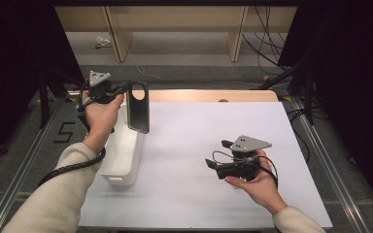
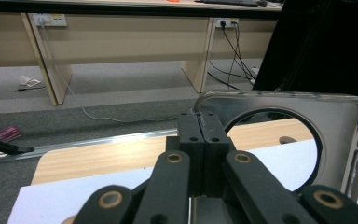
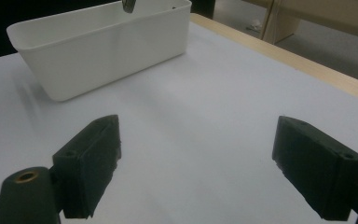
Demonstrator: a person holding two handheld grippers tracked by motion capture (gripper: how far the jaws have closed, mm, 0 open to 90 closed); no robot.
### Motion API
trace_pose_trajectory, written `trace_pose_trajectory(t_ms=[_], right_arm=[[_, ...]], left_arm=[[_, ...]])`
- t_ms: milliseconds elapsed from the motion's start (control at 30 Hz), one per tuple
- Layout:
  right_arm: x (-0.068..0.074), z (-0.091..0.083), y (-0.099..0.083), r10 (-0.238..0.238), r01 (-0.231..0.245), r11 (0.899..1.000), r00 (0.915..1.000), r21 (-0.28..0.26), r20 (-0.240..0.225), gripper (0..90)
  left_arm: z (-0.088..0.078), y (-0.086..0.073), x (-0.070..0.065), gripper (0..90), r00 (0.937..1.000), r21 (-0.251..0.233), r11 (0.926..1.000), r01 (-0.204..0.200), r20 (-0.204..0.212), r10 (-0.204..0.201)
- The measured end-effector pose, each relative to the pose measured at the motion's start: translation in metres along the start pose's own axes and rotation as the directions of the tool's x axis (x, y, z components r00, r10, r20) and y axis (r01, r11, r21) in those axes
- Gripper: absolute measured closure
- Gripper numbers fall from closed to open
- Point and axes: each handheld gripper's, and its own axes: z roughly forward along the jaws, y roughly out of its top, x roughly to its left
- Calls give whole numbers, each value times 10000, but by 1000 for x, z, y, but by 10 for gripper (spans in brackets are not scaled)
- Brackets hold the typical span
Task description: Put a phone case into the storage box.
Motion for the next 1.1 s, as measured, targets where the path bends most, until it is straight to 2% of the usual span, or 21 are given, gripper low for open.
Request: trace_pose_trajectory(t_ms=[367, 1100], right_arm=[[-1, 0, 0, 72, -72, 10000, 10000, -37, 16, 162], [-2, 0, -1, 107, -107, 9999, 9999, -61, 53, 162]], left_arm=[[7, 4, 13, 891, 9996, -19, 10000, 14, -290, -15], [23, 3, 28, 891, 9973, 87, 9999, 111, -727, -105]])
